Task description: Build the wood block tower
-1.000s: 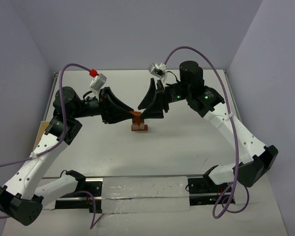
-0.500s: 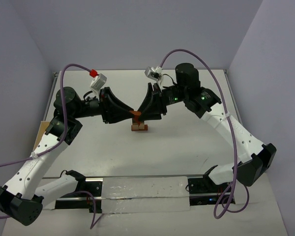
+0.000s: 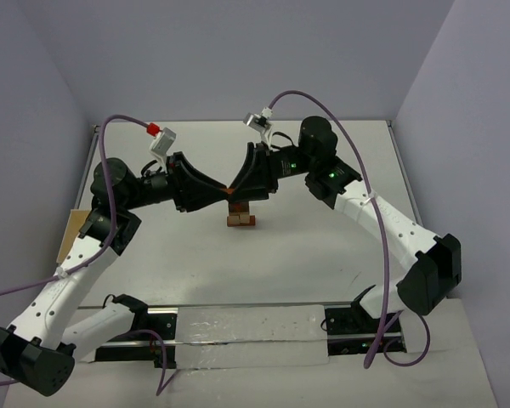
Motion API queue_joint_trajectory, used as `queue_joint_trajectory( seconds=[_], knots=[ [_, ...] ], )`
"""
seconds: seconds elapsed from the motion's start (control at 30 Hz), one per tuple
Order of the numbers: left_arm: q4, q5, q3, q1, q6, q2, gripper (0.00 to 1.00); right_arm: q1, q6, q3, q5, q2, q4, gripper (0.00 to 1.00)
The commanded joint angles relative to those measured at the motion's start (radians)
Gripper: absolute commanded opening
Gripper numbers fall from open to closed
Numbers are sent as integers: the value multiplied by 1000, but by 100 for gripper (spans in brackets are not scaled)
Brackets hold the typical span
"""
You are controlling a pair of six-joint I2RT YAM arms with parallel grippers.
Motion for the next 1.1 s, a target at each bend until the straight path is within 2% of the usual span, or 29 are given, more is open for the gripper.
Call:
queue_joint_trajectory(
  seconds=[0.0, 0.3, 0.4, 0.5, 0.7, 0.87, 1.03, 1.07],
  knots=[
    [86, -23, -26, 12, -51, -32, 0, -6, 264, -15, -21, 5, 341, 48],
    [84, -26, -32, 17, -52, -38, 0, -14, 278, -38, -23, -2, 366, 43],
    [79, -30, -30, 22, -57, -38, 0, -21, 277, -52, -24, -11, 368, 46],
    [81, -32, -32, 26, -62, -39, 0, -28, 277, -64, -25, -18, 366, 55],
    [84, -30, -36, 29, -65, -36, 0, -41, 277, -74, -20, -28, 367, 57],
    [83, -30, -38, 30, -65, -35, 0, -48, 277, -76, -16, -28, 369, 49],
    [79, -32, -41, 30, -63, -38, 0, -49, 267, -76, -13, -28, 366, 34],
    [79, -32, -41, 30, -63, -38, 0, -49, 267, -76, -13, -28, 366, 34]
  ],
)
